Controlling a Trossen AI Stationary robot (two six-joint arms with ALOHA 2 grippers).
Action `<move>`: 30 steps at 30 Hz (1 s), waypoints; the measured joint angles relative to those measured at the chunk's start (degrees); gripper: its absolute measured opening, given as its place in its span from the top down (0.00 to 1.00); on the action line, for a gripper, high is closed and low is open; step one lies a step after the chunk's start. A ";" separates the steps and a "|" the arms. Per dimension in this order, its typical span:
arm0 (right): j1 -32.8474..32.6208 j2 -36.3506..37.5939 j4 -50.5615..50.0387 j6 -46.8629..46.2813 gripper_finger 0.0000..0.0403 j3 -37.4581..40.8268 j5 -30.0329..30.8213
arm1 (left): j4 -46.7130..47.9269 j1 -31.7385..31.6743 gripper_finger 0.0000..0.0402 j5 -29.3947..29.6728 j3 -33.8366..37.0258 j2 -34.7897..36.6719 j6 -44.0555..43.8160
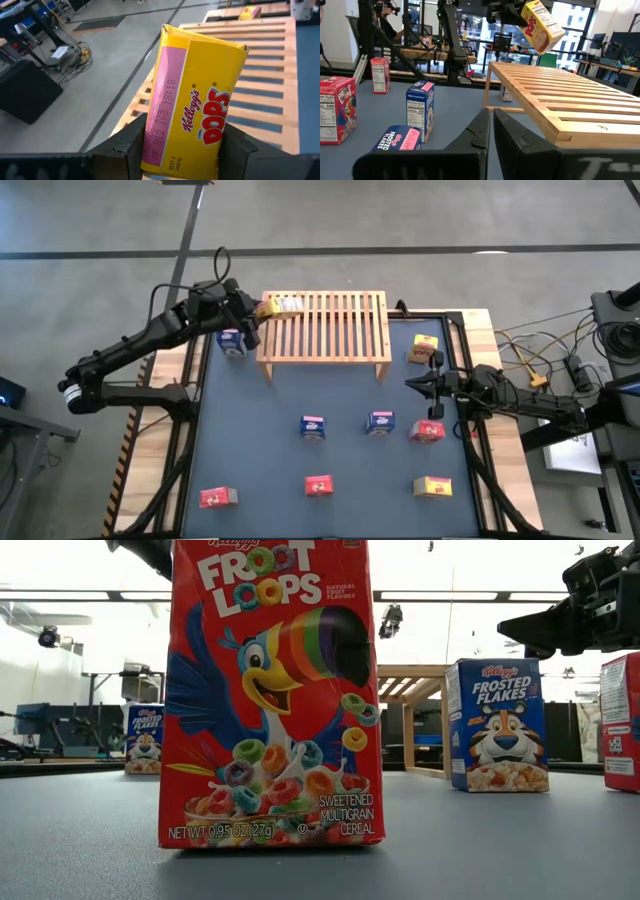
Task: Stack cereal on shelf
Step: Put the middle left yellow cereal box on the shelf
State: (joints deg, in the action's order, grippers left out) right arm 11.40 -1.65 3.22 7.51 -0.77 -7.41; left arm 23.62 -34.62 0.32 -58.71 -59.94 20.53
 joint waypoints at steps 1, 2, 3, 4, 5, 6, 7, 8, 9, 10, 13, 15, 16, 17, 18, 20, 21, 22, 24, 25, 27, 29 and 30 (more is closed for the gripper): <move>0.00 0.00 -0.01 0.00 0.97 0.01 0.01 | 0.30 -0.18 0.61 0.00 0.02 0.00 0.01; 0.00 0.00 0.00 0.00 0.97 0.01 0.01 | 0.49 -0.38 0.61 0.00 0.01 0.00 0.26; 0.00 0.00 0.00 0.00 0.97 0.00 0.00 | 1.10 -0.57 0.61 0.00 -0.18 0.00 0.78; 0.00 0.00 0.00 0.00 0.97 -0.01 -0.01 | 2.24 -0.82 0.61 0.00 -0.52 0.00 1.34; 0.00 0.00 -0.01 0.00 0.97 0.01 0.01 | 2.95 -1.13 0.61 0.00 -0.89 -0.02 1.67; 0.00 0.00 0.00 0.00 0.97 0.00 -0.01 | 3.28 -1.47 0.61 0.00 -1.34 -0.02 1.89; 0.00 0.00 -0.02 0.00 0.97 0.00 0.00 | 3.38 -1.78 0.61 0.00 -1.81 -0.02 1.91; 0.00 0.00 -0.02 0.00 0.97 -0.01 0.01 | 3.65 -2.08 0.61 0.00 -2.25 0.00 1.91; 0.00 0.00 -0.01 0.00 0.97 0.00 0.00 | 3.94 -2.42 0.61 0.00 -2.60 0.00 1.92; 0.00 0.00 -0.02 0.00 0.97 0.00 0.00 | 4.33 -2.77 0.61 0.00 -2.94 0.00 1.92; 0.00 0.00 0.00 0.00 0.97 -0.01 0.01 | 4.68 -4.04 0.61 0.00 -3.99 -0.01 2.08; 0.00 0.00 -0.02 0.00 0.97 0.01 -0.01 | 4.67 -4.75 0.61 -0.08 -4.95 -0.56 2.79; 0.00 0.00 -0.01 0.00 0.97 0.01 0.01 | 4.74 -5.31 0.61 -0.73 -5.52 -1.17 2.97; 0.00 0.00 -0.01 0.00 0.97 -0.01 0.00 | 4.85 -5.88 0.61 -1.91 -6.13 -1.99 3.16; 0.00 0.00 0.00 0.00 0.97 -0.01 0.00 | 4.92 -6.42 0.61 -3.43 -6.80 -3.00 3.23; 0.00 0.00 -0.02 0.00 0.97 0.00 0.01 | 5.21 -7.22 0.61 -6.84 -8.53 -5.61 3.39; 0.00 0.00 0.00 0.00 0.97 0.01 0.01 | 6.46 -7.53 0.61 -8.09 -9.64 -7.06 3.84; 0.00 0.00 0.00 0.00 0.97 -0.01 -0.01 | 8.49 -7.82 0.61 -8.72 -10.96 -8.51 4.75; 0.00 0.00 0.00 0.00 0.97 0.00 -0.01 | 13.10 -8.32 0.61 -8.83 -14.28 -11.69 6.63; 0.00 0.00 0.00 0.00 0.97 0.00 0.00 | 15.12 -8.60 0.61 -8.85 -16.10 -13.19 7.18; 0.00 0.00 -0.02 0.00 0.97 0.01 0.00 | 18.61 -9.32 0.61 -8.85 -19.95 -16.11 7.50; 0.00 0.00 0.00 0.00 0.97 0.00 0.00 | 21.17 -9.80 0.61 -8.85 -24.12 -18.96 7.52; 0.00 0.00 0.00 0.00 0.97 -0.01 0.00 | 22.59 -9.96 0.61 -8.82 -26.30 -20.33 7.52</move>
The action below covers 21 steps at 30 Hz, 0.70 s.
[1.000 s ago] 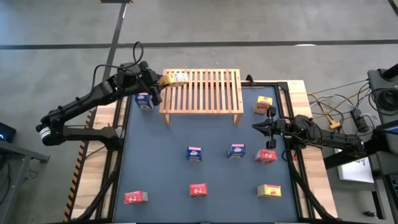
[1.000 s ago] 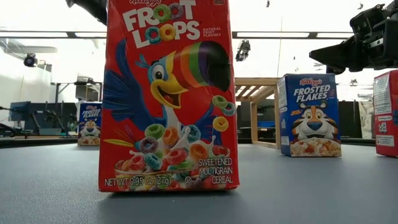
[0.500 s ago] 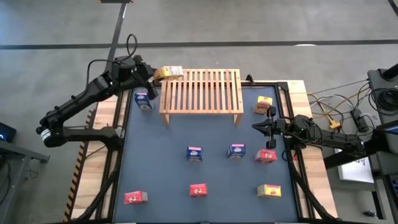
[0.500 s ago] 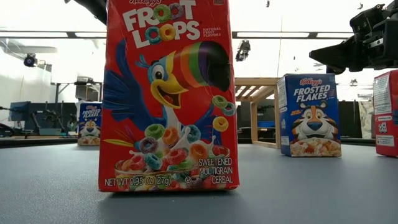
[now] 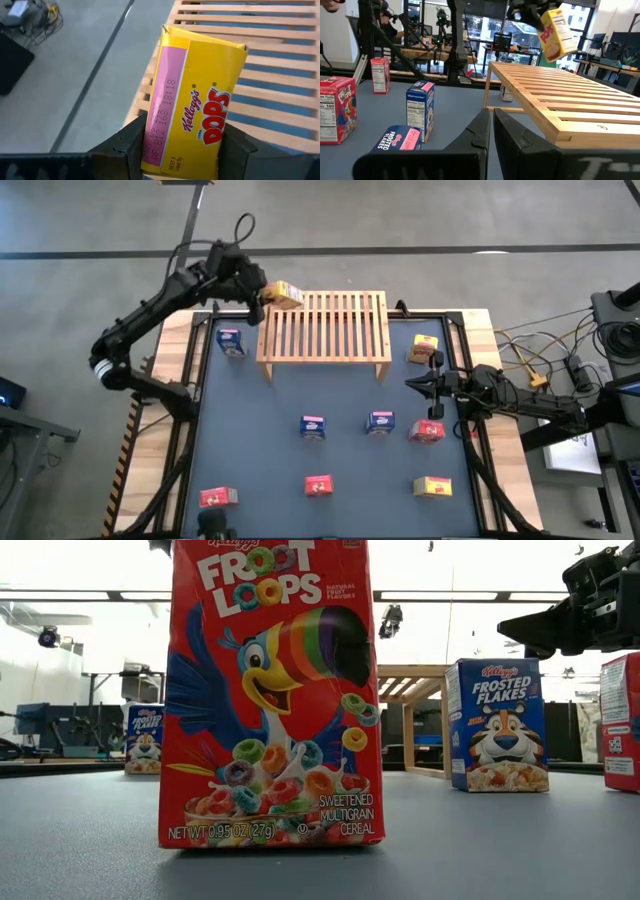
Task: Stack cereal on shelf
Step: Put the middle left yellow cereal box on the shelf
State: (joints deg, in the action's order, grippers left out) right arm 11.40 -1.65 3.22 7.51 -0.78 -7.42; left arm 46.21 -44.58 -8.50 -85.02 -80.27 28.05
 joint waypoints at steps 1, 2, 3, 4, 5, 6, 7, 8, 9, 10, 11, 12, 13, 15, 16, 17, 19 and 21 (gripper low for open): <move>0.00 0.00 0.00 0.00 0.97 0.00 0.02 | 1.73 -0.09 0.61 0.00 -2.28 -1.32 0.00; 0.00 0.00 0.00 0.00 0.97 0.01 0.01 | 3.55 -0.19 0.61 0.01 -4.71 -2.69 0.02; 0.00 0.00 0.00 0.00 0.97 0.02 0.00 | 5.72 -0.26 0.61 0.05 -7.14 -4.07 0.15; 0.00 0.00 0.00 0.00 0.97 0.02 0.00 | 8.03 -0.31 0.61 0.09 -9.63 -5.46 0.43; 0.00 0.00 0.00 0.00 0.97 0.01 0.00 | 10.65 -0.33 0.61 0.23 -12.10 -6.97 0.77; 0.00 0.00 0.00 0.00 0.97 0.01 0.01 | 13.69 -0.33 0.61 0.29 -14.52 -8.47 1.22; 0.00 0.00 -0.01 0.00 0.97 0.01 0.00 | 16.66 -0.35 0.61 0.31 -16.78 -9.95 1.68; 0.00 0.00 0.00 0.00 0.97 0.02 0.01 | 19.43 -0.41 0.61 0.41 -18.97 -11.41 2.16; 0.00 0.00 0.00 0.00 0.97 0.02 0.00 | 21.88 -0.44 0.61 0.45 -21.03 -12.85 2.55; 0.00 0.00 0.00 0.00 0.97 0.02 0.02 | 24.05 -0.50 0.61 0.47 -22.87 -14.20 2.99; 0.00 0.00 0.00 0.00 0.97 0.00 0.00 | 26.13 -0.59 0.61 0.47 -24.65 -15.47 3.33; 0.00 0.00 -0.01 0.00 0.97 0.01 0.01 | 27.87 -0.71 0.61 0.47 -26.27 -16.75 3.72; 0.00 0.00 0.00 0.00 0.97 0.01 0.01 | 29.34 -0.76 0.61 0.48 -27.88 -17.99 4.14; 0.00 0.00 0.00 0.00 0.97 0.01 0.00 | 31.86 -0.91 0.61 0.49 -30.90 -20.29 5.49; 0.00 0.00 0.00 0.00 0.97 0.00 0.01 | 32.84 -0.95 0.61 0.52 -32.36 -21.35 6.25; 0.00 0.00 0.00 0.00 0.97 0.02 0.02 | 33.59 -1.04 0.61 0.55 -33.86 -22.42 7.12; 0.00 0.00 0.00 0.00 0.97 0.02 0.00 | 34.49 -1.22 0.61 1.09 -36.69 -24.22 9.15; 0.00 0.00 0.00 0.00 0.97 0.01 0.00 | 35.49 -1.25 0.61 3.41 -39.30 -25.86 10.75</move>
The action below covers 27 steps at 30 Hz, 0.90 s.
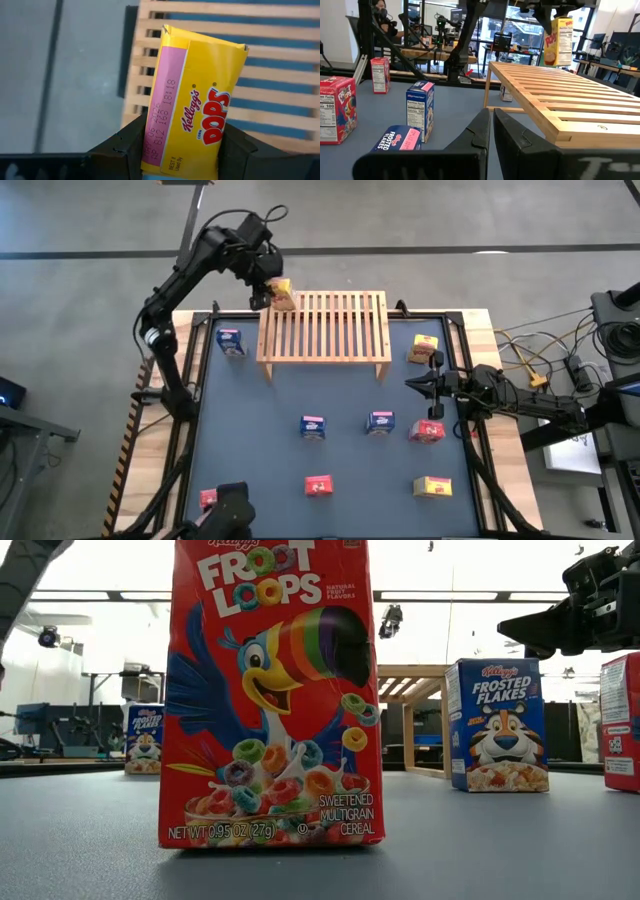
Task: Stack cereal on shelf
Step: Put the middle left yellow cereal box on the shelf
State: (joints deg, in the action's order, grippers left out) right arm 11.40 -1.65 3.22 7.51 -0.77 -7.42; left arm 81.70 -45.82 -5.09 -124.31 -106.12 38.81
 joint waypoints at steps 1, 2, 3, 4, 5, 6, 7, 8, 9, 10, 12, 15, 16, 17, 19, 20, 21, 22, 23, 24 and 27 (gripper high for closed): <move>0.00 0.00 0.00 0.00 0.97 0.01 0.02 | 0.54 -0.06 0.61 1.61 -1.29 -0.71 0.37; 0.00 0.00 0.00 0.00 0.97 -0.01 0.01 | 1.20 -0.14 0.61 3.03 -2.56 -1.38 0.53; 0.00 0.00 -0.01 0.00 0.97 0.00 0.01 | 2.21 -0.21 0.61 3.98 -3.90 -2.08 0.58; 0.00 0.00 0.00 0.00 0.97 -0.01 0.01 | 3.37 -0.40 0.61 4.23 -5.25 -2.71 0.58; 0.00 0.00 0.00 0.00 0.97 0.00 0.01 | 4.50 -0.53 0.61 4.20 -6.60 -3.36 0.56; 0.00 0.00 0.00 0.00 0.97 -0.01 0.00 | 5.47 -0.62 0.61 4.20 -7.89 -4.03 0.37; 0.00 0.00 0.00 0.00 0.97 0.01 0.02 | 6.14 -0.74 0.61 4.16 -8.98 -4.71 -0.04; 0.00 0.00 0.00 0.00 0.97 0.00 0.02 | 6.86 -0.83 0.60 4.14 -9.80 -5.33 -0.48; 0.00 0.00 0.00 0.00 0.97 -0.01 0.00 | 7.64 -0.81 0.60 4.12 -10.45 -6.01 -0.57; 0.00 0.00 0.00 0.00 0.97 -0.01 0.00 | 8.18 -0.81 0.60 3.92 -10.73 -6.54 -0.64; 0.00 0.00 0.00 0.00 0.97 0.00 0.00 | 8.32 -0.83 0.59 3.28 -10.18 -6.92 -0.72; 0.00 0.00 0.00 0.00 0.97 0.01 0.02 | 8.34 -0.87 0.58 2.93 -9.90 -7.58 -0.74; 0.00 0.00 0.00 0.00 0.97 0.01 0.01 | 8.23 -0.87 0.58 2.82 -9.90 -7.79 -0.74; 0.00 0.00 0.00 0.00 0.97 0.00 0.01 | 8.06 -0.90 0.58 2.67 -9.90 -7.85 -0.74; 0.00 0.00 0.00 0.00 0.97 0.01 0.00 | 8.29 -0.98 0.57 2.57 -9.90 -7.85 -0.74; 0.00 0.00 0.00 0.00 0.97 0.01 0.02 | 8.26 -1.00 0.57 2.48 -9.90 -7.84 -0.74; 0.00 0.00 0.00 0.00 0.97 -0.01 0.00 | 8.30 -1.03 0.57 2.41 -9.90 -7.74 -0.74; 0.00 0.00 0.00 0.00 0.97 -0.01 0.00 | 8.36 -1.07 0.57 2.34 -9.89 -7.62 -0.74; 0.00 0.00 0.00 0.00 0.97 -0.01 0.02 | 8.37 -1.11 0.57 2.12 -9.88 -7.50 -0.75; 0.00 0.00 0.00 0.00 0.97 0.01 0.00 | 8.37 -1.16 0.57 1.75 -9.86 -7.38 -0.77; 0.00 0.00 0.00 0.00 0.97 0.01 0.01 | 8.37 -1.19 0.57 1.37 -9.86 -7.13 -1.37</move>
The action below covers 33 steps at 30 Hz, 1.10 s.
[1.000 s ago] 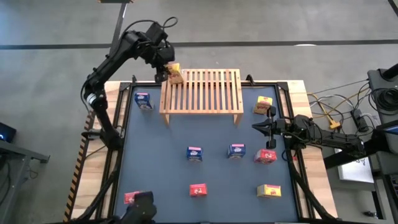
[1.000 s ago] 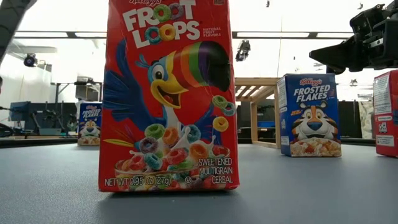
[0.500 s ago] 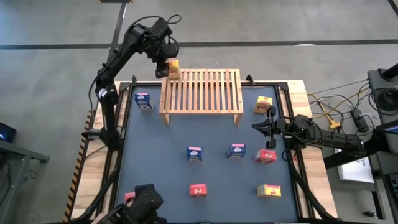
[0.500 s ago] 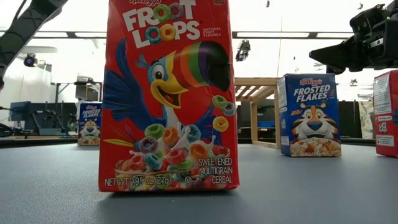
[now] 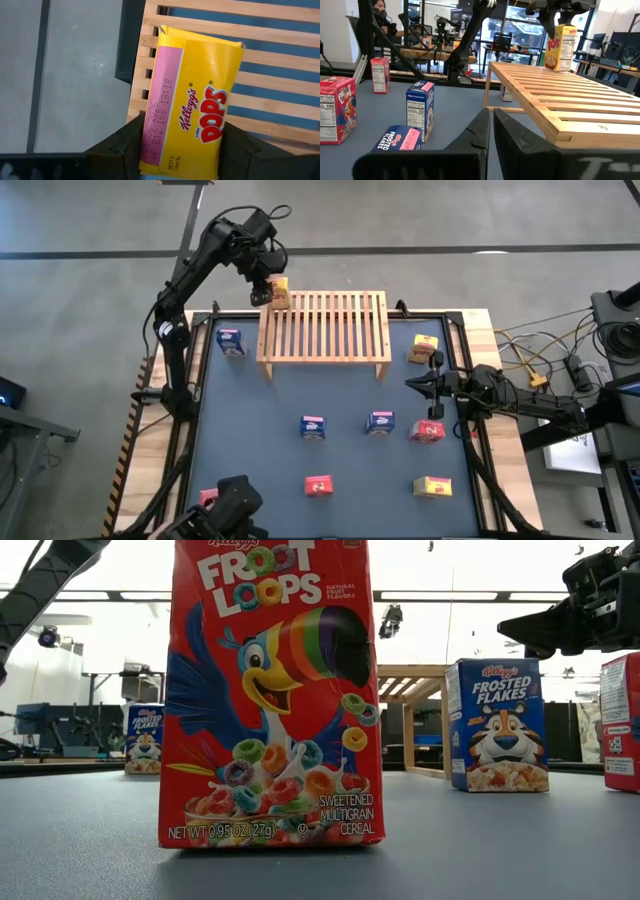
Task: Stack cereal on shelf
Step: Put the middle left yellow cereal box on the shelf
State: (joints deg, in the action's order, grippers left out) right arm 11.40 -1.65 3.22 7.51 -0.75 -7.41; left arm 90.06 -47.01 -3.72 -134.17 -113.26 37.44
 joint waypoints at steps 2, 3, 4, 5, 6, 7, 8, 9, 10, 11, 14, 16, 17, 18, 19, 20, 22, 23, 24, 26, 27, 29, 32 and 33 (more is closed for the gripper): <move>0.00 0.00 0.00 0.00 0.97 -0.02 -0.01 | 0.00 0.01 0.57 -0.01 0.00 0.01 -0.41; 0.00 0.00 0.00 0.00 0.97 0.00 0.01 | 0.00 0.01 0.57 -0.03 0.02 0.01 -0.44; 0.00 0.00 0.00 0.00 0.97 -0.02 -0.01 | 0.00 0.01 0.57 -0.03 0.02 0.01 -0.44; 0.00 0.00 0.00 0.00 0.97 -0.01 0.00 | 0.00 0.01 0.57 -0.03 0.02 0.01 -0.44; 0.00 0.00 0.00 0.00 0.97 0.00 -0.01 | 0.00 0.01 0.57 -0.01 0.02 0.01 -0.44; 0.00 0.00 0.00 0.00 0.97 -0.02 0.01 | 0.00 0.01 0.57 -0.01 0.02 0.01 -0.44; 0.00 0.00 0.00 0.00 0.97 -0.01 0.00 | -0.02 0.01 0.57 -0.03 0.02 0.01 -0.46; 0.00 0.00 0.00 0.00 0.97 -0.01 -0.01 | -0.01 0.01 0.56 -0.02 0.04 0.01 -0.58; 0.00 0.00 0.00 0.00 0.97 -0.02 -0.01 | -0.01 0.01 0.56 -0.03 0.04 0.01 -0.81; 0.00 0.00 0.00 0.00 0.97 -0.02 -0.01 | -0.02 0.01 0.55 -0.02 0.04 0.03 -1.07; 0.00 0.00 0.00 0.00 0.97 -0.02 -0.01 | -0.17 0.01 0.50 -0.01 0.04 0.03 -1.81; 0.00 0.00 0.00 0.00 0.97 0.00 0.01 | -0.26 0.01 0.46 -0.01 0.04 0.03 -1.97; 0.00 0.00 0.00 0.00 0.97 0.00 -0.01 | -0.26 0.01 0.44 -0.01 0.04 0.03 -1.95; 0.00 0.00 0.00 0.00 0.97 -0.01 0.01 | -0.25 0.01 0.42 -0.01 0.04 0.03 -1.97; 0.00 0.00 0.00 0.00 0.97 -0.01 0.00 | -0.25 0.01 0.41 -0.01 0.04 0.04 -1.97; 0.00 0.00 0.00 0.00 0.97 -0.02 -0.01 | -0.24 0.01 0.39 -0.01 0.04 0.05 -1.97; 0.00 0.00 0.00 0.00 0.97 -0.01 0.00 | -0.24 0.01 0.37 -0.01 0.04 0.05 -1.97; 0.00 0.00 0.00 0.00 0.97 0.00 -0.01 | -0.24 0.01 0.37 -0.01 0.04 0.07 -1.99; 0.00 0.00 0.00 0.00 0.97 -0.02 0.01 | -0.24 0.01 0.36 -0.01 0.04 0.13 -1.97; 0.00 0.00 0.00 0.00 0.97 0.00 -0.01 | -0.12 0.01 0.36 0.01 0.04 0.35 -2.00; 0.00 0.00 0.00 0.00 0.97 -0.02 -0.01 | -0.07 0.01 0.37 0.01 0.04 0.53 -2.00; 0.00 0.00 0.00 0.00 0.97 -0.02 -0.01 | -0.03 0.01 0.37 0.03 -0.06 0.88 -2.00; 0.00 0.00 0.00 0.00 0.97 -0.01 -0.01 | -0.12 0.01 0.39 0.03 -0.72 1.16 -2.00; 0.00 0.00 0.00 0.00 0.97 -0.01 0.00 | -0.08 0.01 0.39 0.03 -0.72 1.49 -1.98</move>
State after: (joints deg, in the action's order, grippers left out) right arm 11.40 -1.65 3.22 7.51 -0.77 -7.41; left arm 89.98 -47.00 -3.68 -134.89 -111.77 35.46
